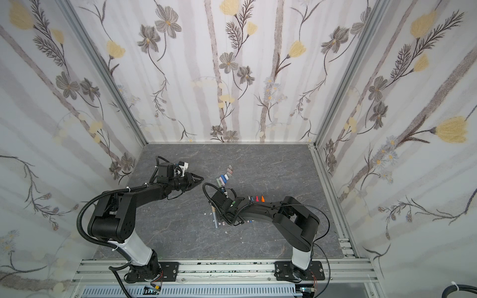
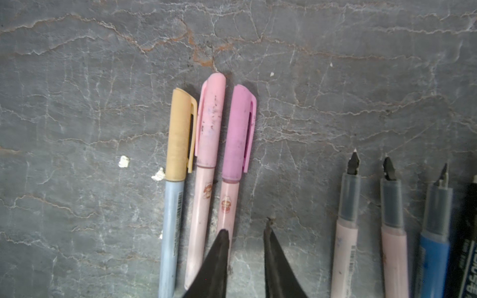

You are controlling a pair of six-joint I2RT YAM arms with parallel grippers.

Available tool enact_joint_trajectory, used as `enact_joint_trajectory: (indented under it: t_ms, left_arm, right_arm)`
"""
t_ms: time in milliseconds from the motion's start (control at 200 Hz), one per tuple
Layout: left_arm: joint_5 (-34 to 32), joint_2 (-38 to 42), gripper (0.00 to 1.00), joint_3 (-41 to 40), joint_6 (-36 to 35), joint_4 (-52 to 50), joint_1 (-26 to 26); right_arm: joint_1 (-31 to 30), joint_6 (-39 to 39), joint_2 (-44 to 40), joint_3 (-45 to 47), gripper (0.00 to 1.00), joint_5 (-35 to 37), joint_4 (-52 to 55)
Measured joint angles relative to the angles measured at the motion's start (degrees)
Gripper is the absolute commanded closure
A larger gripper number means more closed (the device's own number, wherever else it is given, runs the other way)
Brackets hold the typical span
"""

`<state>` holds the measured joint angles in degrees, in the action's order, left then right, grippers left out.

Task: Remove pen caps from pens
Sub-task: Pick up the pen from the center of the table.

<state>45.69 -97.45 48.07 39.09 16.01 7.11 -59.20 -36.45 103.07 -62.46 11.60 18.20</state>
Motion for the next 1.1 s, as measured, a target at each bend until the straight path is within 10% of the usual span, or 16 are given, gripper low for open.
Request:
enact_joint_trajectory:
  t_ms: [684,1099]
  left_arm:
    - [0.92,-0.46,0.69,0.44,-0.33,0.02,-0.28]
    - [1.46,0.7,0.69,1.75,-1.62,-2.27,0.76]
  right_arm:
    - [-0.87,-0.17,5.55,-3.02,0.75,0.42,0.24]
    - [-0.33,-0.15,2.67,0.35,0.96,1.57,-0.72]
